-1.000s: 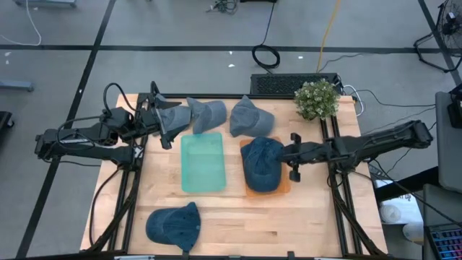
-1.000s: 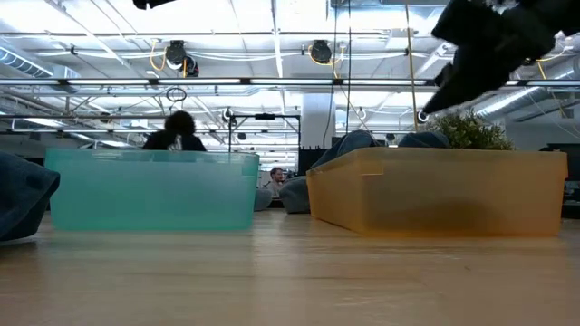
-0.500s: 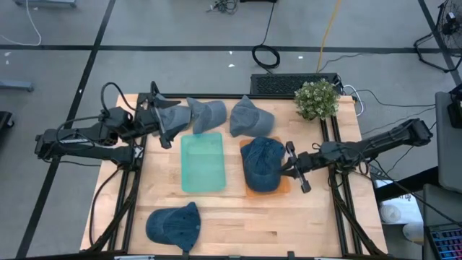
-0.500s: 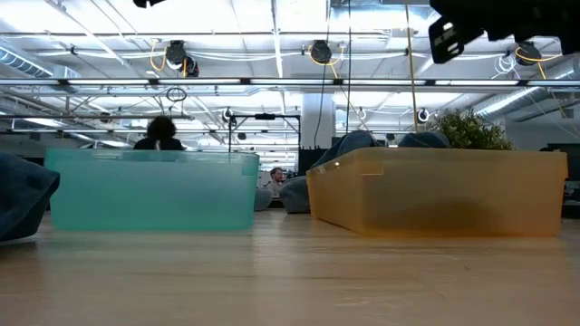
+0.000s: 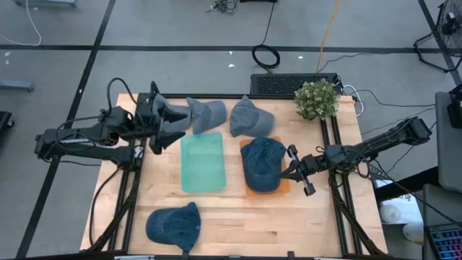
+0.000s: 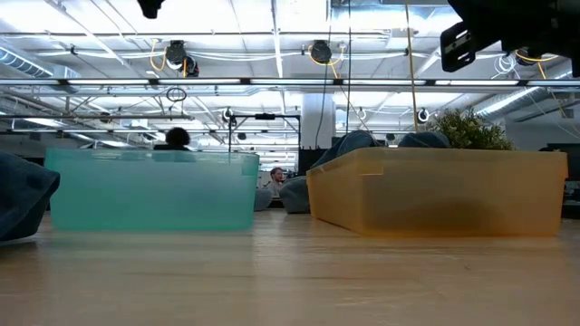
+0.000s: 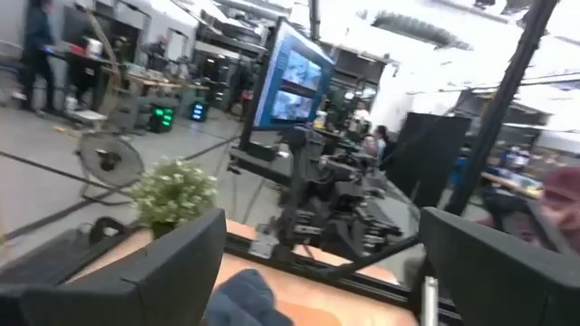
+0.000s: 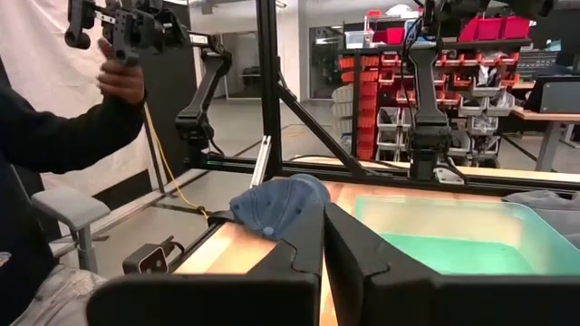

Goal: Pick & Place hat
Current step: Put the blue cap into the orange bin

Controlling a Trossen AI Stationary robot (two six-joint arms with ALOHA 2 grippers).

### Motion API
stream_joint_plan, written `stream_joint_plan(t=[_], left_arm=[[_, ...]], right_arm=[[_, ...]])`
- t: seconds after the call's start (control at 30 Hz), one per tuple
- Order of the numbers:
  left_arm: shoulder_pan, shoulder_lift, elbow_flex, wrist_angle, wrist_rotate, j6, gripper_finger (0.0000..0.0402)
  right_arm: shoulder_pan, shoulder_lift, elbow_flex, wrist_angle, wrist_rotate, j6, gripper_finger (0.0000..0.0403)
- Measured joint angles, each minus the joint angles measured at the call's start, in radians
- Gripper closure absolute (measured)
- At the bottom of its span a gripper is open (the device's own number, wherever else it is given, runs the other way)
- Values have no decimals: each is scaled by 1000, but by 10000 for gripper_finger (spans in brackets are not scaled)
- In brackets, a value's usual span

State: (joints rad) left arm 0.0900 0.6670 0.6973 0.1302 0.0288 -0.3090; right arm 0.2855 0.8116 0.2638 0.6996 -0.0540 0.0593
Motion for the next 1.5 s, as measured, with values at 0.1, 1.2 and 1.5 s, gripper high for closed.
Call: stream_joint_plan(t=[0.1, 1.2, 1.5], left_arm=[[0, 0, 0, 0, 31, -53, 25], [-555, 640, 321, -1042, 258, -1105, 25], [-803, 813, 321, -1034, 180, -1035, 25]], right_arm=[[0, 0, 0, -1, 0, 0, 403], [-1, 0, 0, -48, 4, -27, 403], [-1, 1, 0, -114, 0, 7, 403]])
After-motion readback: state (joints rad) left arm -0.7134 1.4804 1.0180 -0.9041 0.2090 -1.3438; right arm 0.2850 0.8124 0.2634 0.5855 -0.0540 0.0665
